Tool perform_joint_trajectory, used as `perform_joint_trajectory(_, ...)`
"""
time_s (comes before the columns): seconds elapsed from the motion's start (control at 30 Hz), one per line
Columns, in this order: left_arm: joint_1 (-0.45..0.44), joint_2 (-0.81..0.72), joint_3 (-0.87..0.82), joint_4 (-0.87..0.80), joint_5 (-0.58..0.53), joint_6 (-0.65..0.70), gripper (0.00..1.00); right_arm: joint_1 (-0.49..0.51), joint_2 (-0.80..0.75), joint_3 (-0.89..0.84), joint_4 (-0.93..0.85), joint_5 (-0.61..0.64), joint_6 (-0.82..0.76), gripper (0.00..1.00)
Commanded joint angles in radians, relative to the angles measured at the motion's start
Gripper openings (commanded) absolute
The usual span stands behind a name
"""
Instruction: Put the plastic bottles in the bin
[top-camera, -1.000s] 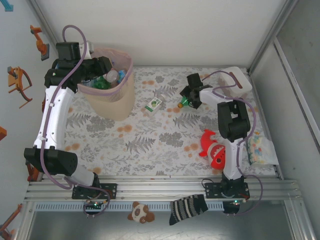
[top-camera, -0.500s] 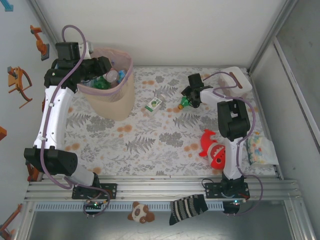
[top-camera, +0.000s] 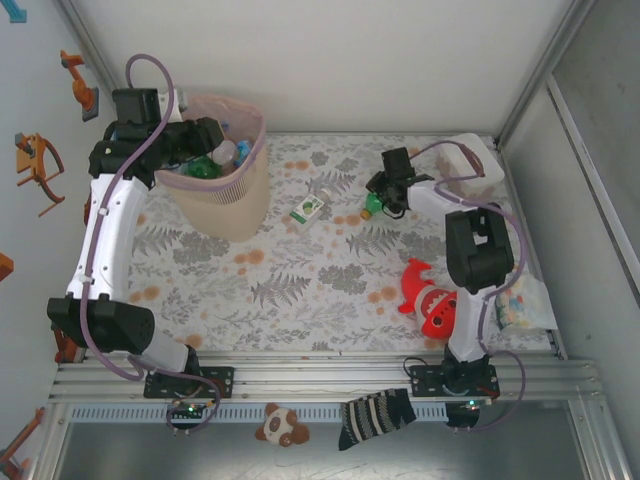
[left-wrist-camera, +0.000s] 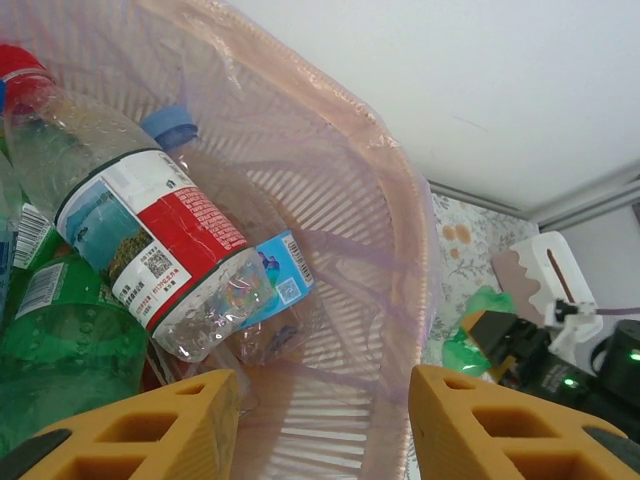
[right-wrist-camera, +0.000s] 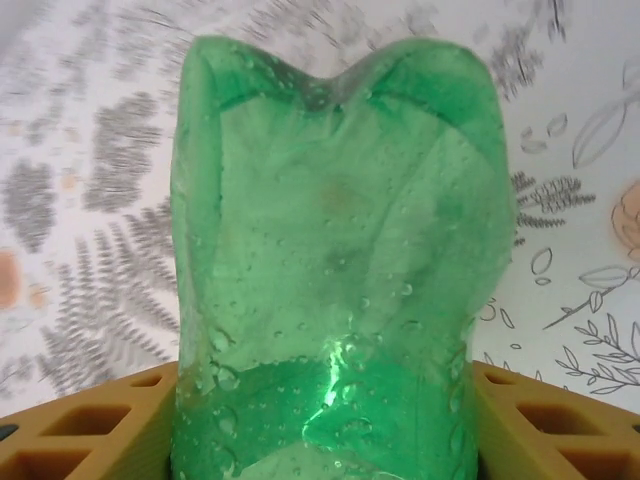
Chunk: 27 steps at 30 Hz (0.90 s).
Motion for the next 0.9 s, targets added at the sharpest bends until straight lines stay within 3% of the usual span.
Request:
perform_joint_trajectory(0.0, 0.006, -0.035, -0.011, 0.044, 0.056, 0.023, 0.48, -0.004, -0.112, -0.03, 0.079, -0.033, -0.18, 0.6)
perform_joint_trajectory(0.23, -0.001, -0.039, -0.032, 0.125, 0.219, 0.043, 0.48, -0.003, -0.279, -0.104, 0.191, -0.268, -0.473, 0.55)
perform_joint_trajectory(0.5, -0.062, -0.065, -0.09, 0.272, 0.456, 0.119, 0.6, -0.001, -0.424, -0.186, 0.364, -0.622, -0.692, 0.52)
perform_joint_trajectory(0.73, -0.144, -0.124, -0.168, 0.462, 0.581, 0.154, 0.66, 0.007, -0.526, -0.187, 0.452, -0.902, -0.723, 0.52)
perform_joint_trajectory(0.87, -0.199, -0.14, -0.187, 0.561, 0.635, 0.161, 0.71, 0.026, -0.572, -0.179, 0.53, -0.983, -0.672, 0.52)
